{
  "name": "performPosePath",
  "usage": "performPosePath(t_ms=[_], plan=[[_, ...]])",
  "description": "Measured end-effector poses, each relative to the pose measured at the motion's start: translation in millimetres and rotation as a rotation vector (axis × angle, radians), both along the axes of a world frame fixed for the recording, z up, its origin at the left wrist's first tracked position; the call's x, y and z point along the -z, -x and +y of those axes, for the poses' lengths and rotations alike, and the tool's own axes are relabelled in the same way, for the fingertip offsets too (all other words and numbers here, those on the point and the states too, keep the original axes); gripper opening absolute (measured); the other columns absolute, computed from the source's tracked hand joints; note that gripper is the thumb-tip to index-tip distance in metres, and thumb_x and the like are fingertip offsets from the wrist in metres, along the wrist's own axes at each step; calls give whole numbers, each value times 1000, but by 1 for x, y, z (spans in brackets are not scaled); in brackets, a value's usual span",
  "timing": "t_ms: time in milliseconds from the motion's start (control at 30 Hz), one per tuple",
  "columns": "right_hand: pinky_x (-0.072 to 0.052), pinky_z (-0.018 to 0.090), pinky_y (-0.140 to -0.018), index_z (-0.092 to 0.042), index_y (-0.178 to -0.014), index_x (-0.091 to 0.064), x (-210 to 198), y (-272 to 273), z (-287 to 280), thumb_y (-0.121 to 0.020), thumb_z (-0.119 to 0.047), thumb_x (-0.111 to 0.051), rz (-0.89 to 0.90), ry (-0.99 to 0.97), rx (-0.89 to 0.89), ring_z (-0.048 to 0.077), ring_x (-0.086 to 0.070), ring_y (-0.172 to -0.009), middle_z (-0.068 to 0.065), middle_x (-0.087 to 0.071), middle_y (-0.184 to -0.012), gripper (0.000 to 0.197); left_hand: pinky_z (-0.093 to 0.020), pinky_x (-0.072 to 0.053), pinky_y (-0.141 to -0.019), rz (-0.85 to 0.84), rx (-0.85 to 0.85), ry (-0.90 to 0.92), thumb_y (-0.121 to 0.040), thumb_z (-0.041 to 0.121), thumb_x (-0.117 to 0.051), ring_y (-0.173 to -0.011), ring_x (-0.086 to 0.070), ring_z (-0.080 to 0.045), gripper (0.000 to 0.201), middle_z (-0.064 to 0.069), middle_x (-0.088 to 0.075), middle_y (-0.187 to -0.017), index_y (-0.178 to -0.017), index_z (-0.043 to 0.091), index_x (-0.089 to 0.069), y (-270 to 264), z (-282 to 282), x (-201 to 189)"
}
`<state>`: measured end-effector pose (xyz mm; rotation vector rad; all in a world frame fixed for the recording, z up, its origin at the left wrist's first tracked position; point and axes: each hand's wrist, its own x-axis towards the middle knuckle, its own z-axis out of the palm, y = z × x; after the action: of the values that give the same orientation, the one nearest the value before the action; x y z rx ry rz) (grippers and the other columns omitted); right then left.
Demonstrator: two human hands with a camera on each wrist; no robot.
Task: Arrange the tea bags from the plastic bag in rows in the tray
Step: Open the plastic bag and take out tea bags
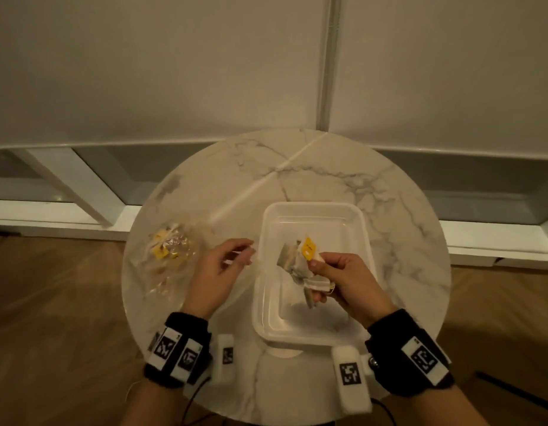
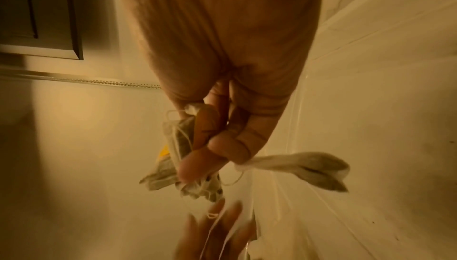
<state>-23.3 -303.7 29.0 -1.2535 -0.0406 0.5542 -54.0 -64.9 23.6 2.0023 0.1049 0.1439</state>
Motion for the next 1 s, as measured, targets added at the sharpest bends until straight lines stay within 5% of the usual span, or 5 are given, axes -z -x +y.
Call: performPosePath(t_ms=[100, 300, 500, 867, 1000], plan=[[-44, 26, -45, 15, -90, -64, 1, -1, 9, -86, -15, -65, -2, 74, -5, 24, -57, -45, 19, -64, -64, 31, -38, -59, -74, 259, 135, 430, -90, 47, -49, -96, -71, -20, 40, 0, -74, -107, -120, 25, -63, -8, -42, 1], [-47, 29, -48, 4, -86, -72, 3, -16, 23, -92, -10, -65, -173, 431, -23, 29, -62, -55, 29, -68, -76, 16, -49, -57, -76, 447, 208, 780, -88, 55, -50, -81, -69, -35, 51, -19, -71, -98, -123, 20, -61, -11, -60, 18], [-48, 28, -49, -8, -89, -73, 2, -20, 38, -92, -29, -67, -221, 621, -88, 31, -67, -55, 18, -71, -68, 22, -44, -54, -73, 517, 181, 986, -88, 49, -61, -75, -62, -30, 46, -17, -63, -86, -110, 10, -68, -13, -57, 37], [-50, 25, -55, -5, -105, -70, -17, -26, 27, -86, 0, -68, -208, 642, 11, 15, -66, -58, 15, -72, -80, 20, -23, -39, -42, 631, -19, 1284, -95, 18, -49, -48, -41, -10, 13, -5, -51, -74, -99, 14, -61, -19, -55, 44], [-47, 22, -54, -7, -102, -72, -19, -28, 9, -83, 2, -70, -205, 604, 62, 11, -62, -60, 10, -73, -81, 21, -21, -32, -40, 510, -15, 1162, -87, 17, -57, -45, -35, -9, 6, -4, -44, -69, -86, 11, -58, -21, -45, 42]])
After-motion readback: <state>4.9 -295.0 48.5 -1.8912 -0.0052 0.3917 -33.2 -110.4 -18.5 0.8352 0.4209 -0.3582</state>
